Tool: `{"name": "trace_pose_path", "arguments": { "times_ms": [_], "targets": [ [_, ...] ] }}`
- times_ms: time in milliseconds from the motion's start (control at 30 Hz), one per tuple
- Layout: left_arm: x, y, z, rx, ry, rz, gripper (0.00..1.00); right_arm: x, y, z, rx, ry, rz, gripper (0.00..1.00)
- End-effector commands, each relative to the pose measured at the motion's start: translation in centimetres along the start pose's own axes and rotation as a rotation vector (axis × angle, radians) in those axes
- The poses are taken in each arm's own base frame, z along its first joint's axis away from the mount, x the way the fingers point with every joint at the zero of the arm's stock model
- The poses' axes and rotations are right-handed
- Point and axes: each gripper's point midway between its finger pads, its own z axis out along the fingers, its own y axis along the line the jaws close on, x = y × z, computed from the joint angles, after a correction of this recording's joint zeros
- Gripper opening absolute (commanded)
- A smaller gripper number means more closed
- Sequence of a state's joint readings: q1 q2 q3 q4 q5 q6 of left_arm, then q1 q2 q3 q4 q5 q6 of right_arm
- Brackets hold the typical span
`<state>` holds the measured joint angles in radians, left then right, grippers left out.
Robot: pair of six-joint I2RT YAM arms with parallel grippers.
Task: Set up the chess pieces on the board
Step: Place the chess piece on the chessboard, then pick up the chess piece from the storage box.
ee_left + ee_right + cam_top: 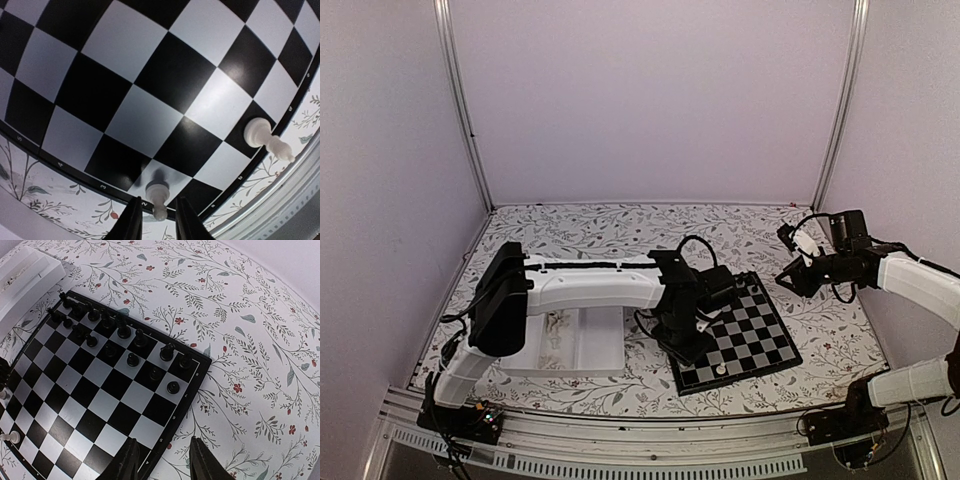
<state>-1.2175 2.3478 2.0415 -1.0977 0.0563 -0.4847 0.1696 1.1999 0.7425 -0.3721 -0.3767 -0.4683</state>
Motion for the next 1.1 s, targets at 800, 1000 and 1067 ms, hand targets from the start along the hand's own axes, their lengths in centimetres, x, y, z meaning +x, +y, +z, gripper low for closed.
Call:
{"name": "trace_pose_path", "arguments": {
  "times_ms": [800, 1000, 1067],
  "targets": [
    [15.7, 17.8, -6.6, -0.404, 0.082, -0.315, 0.22, -0.6, 1.6, 0.0, -0.103, -0.033, -0.016, 0.37],
    [16.1, 18.5, -6.5, -0.414, 0.103, -0.260, 0.23, -0.5, 1.8, -0.1, -0.108, -0.034, -0.016, 0.37],
    [16.5, 18.7, -6.2, -0.403, 0.124, -0.251, 0.25, -0.5, 1.8, -0.1, -0.110, -0.034, -0.014, 0.37]
  ]
}}
